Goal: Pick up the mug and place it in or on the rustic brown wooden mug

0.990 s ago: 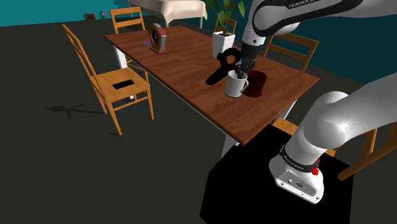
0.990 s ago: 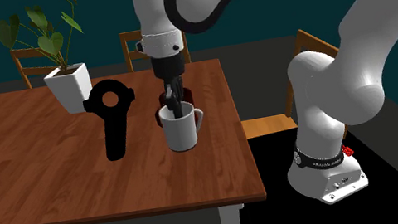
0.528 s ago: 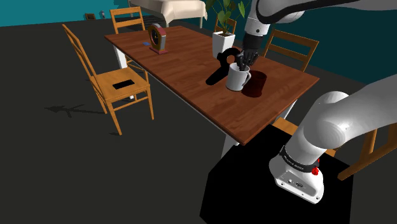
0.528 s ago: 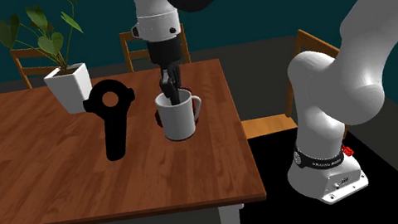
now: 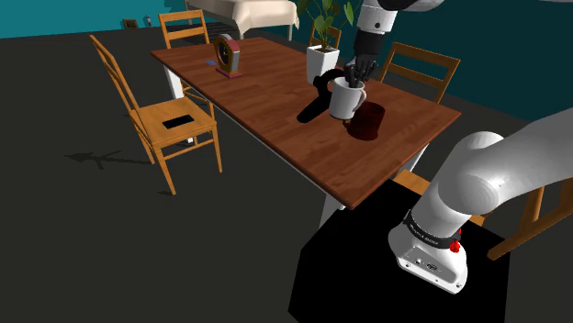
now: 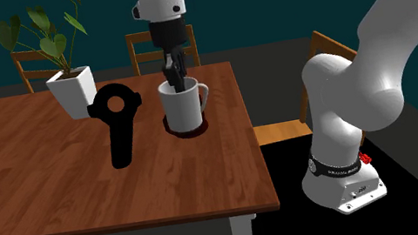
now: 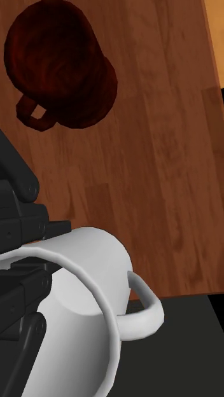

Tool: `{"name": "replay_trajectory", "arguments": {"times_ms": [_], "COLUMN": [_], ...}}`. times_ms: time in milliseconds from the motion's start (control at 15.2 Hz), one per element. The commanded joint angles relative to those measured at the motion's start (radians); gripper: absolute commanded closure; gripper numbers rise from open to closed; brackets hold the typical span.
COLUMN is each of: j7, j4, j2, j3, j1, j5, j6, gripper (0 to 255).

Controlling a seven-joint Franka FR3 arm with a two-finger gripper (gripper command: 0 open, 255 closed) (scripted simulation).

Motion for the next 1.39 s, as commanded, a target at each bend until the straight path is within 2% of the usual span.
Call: {"name": "replay_trajectory", "arguments": {"times_ms": [0, 66, 726, 1056, 1254, 1320], "j7": [0.001, 0.001, -0.25, -0.384, -0.493, -0.493], "j4": [0.026, 0.029, 0.199, 0.324, 0.433, 0.42], "j2": [-0.001, -0.001, 0.138, 0.248, 0.351, 0.351], "j3": [0.002, 0.002, -0.204, -0.311, -0.393, -0.393], "j1": [0.001, 0.001, -0.061, -0.075, -0.083, -0.084], "j5": [0.001, 0.001, -0.068, -0.064, -0.036, -0.036], "j6": [-0.026, -0.03, -0.056, -0.068, -0.081, -0.068], "gripper": [255, 255, 255, 255, 255, 255]}}
